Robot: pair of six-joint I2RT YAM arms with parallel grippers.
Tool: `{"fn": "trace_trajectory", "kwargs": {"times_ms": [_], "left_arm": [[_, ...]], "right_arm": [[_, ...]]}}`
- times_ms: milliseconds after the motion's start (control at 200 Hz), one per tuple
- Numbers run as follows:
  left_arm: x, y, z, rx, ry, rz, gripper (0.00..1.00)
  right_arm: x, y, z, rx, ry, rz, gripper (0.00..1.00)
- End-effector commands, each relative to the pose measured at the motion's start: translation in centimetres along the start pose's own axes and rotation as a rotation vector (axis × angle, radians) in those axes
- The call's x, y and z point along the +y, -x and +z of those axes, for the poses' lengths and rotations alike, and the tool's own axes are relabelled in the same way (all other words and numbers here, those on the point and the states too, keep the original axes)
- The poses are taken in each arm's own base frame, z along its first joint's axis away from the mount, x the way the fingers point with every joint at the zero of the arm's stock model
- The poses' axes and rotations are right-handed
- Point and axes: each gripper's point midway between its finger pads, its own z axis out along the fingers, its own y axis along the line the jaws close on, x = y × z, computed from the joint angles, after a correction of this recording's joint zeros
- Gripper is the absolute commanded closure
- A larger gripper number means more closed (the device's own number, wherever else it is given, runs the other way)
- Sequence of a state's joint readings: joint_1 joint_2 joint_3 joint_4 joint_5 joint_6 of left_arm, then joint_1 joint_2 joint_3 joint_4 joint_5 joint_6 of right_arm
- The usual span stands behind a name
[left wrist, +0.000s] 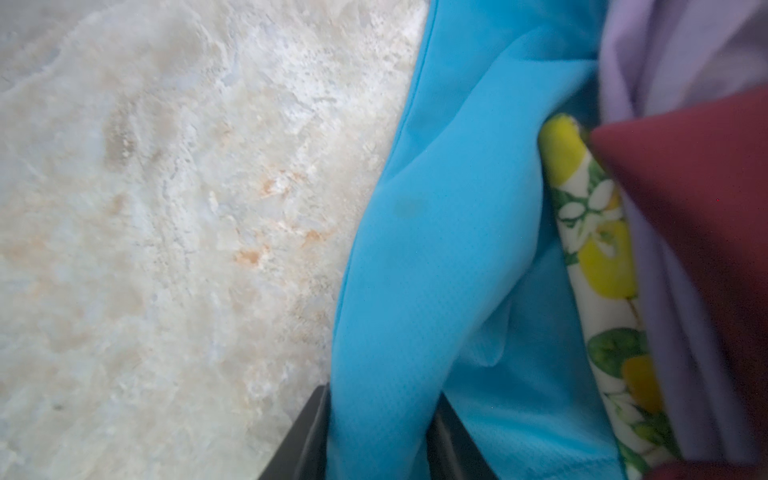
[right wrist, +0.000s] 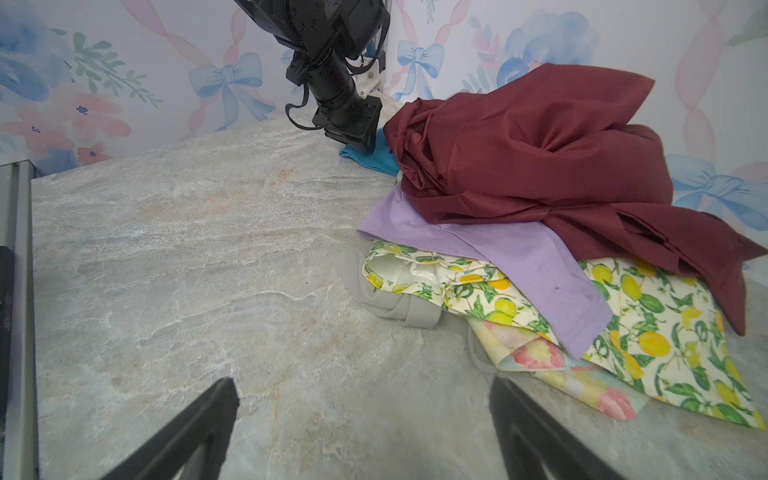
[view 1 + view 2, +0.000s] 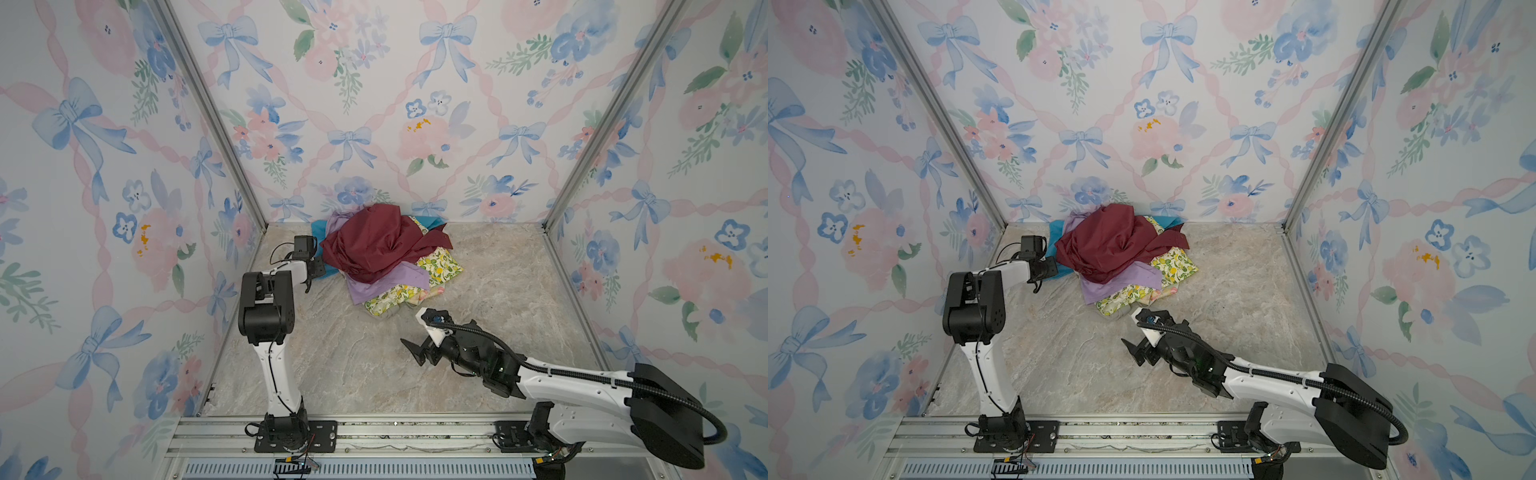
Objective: Pick out a specific cloth from the pile
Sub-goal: 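Lower the left gripper and grasp the turquoise shirt's edge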
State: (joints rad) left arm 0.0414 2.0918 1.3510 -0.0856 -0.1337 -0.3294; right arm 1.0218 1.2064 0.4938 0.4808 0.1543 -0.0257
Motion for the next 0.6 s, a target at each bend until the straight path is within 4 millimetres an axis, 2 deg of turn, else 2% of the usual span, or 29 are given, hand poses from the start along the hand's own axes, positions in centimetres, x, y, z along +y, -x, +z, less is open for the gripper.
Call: {"fn": "trace_trajectory", "kwargs": {"times_ms": [0, 100, 300, 595], "left_arm": [[0.7, -3.4, 1.3, 0.106, 0.038, 0.032, 0.77], [0.7, -3.0, 0.8, 0.095, 0.032, 0.027, 1.00], [-0.2, 0.7, -1.7, 0.010, -0.010, -0.011, 1.00], [-2.3, 8.3, -7.0, -0.163, -0.121, -0.090, 1.00]], "right_arm": [[-0.5, 1.2, 0.3, -0.020, -0.033, 0.007, 0.02], [-0.7, 1.2, 0.4, -0.019, -0.042, 0.008, 0.02], [-1.1, 1.2, 0.4, -0.022, -0.060, 0.014, 0.02], [-1.5, 0.7, 0.9, -0.003, -0.082, 0.017, 0.02]]}}
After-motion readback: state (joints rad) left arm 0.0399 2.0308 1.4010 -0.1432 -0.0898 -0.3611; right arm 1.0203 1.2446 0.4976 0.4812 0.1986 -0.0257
